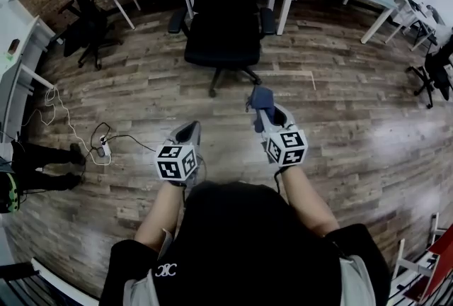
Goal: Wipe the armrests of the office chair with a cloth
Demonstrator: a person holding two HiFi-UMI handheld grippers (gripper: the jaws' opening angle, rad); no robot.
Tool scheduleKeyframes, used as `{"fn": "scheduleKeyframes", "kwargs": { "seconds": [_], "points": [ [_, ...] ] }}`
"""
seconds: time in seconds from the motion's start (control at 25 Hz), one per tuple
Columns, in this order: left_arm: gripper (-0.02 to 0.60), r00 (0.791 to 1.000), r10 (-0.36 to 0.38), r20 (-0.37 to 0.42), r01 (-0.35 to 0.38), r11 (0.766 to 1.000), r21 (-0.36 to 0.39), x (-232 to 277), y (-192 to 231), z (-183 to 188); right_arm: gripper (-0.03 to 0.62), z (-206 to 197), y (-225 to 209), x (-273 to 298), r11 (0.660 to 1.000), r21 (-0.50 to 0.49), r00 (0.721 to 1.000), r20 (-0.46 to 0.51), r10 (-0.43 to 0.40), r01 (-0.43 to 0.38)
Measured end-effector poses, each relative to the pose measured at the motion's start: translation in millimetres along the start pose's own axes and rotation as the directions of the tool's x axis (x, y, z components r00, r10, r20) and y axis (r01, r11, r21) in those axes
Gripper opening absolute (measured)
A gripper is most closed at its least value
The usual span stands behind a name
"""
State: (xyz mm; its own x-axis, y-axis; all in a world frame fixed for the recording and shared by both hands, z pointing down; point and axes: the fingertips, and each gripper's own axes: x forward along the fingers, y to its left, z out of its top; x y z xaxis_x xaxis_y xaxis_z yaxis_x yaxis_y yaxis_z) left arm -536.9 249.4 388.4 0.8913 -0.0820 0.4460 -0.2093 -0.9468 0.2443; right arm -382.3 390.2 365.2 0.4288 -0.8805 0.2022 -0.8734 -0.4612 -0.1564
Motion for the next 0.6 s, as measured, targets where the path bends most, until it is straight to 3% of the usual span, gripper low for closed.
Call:
{"fn": "scheduleKeyframes", "kwargs": {
  "seconds": [0.6],
  "points": [
    [0.006,1.000,0.028,-0.011,-0.028,1.000,0.014,-8,5,-11,0.080,-6,15,-6,0.998,0.010,0.998,-0.005,0.060,-0.060]
  ]
}}
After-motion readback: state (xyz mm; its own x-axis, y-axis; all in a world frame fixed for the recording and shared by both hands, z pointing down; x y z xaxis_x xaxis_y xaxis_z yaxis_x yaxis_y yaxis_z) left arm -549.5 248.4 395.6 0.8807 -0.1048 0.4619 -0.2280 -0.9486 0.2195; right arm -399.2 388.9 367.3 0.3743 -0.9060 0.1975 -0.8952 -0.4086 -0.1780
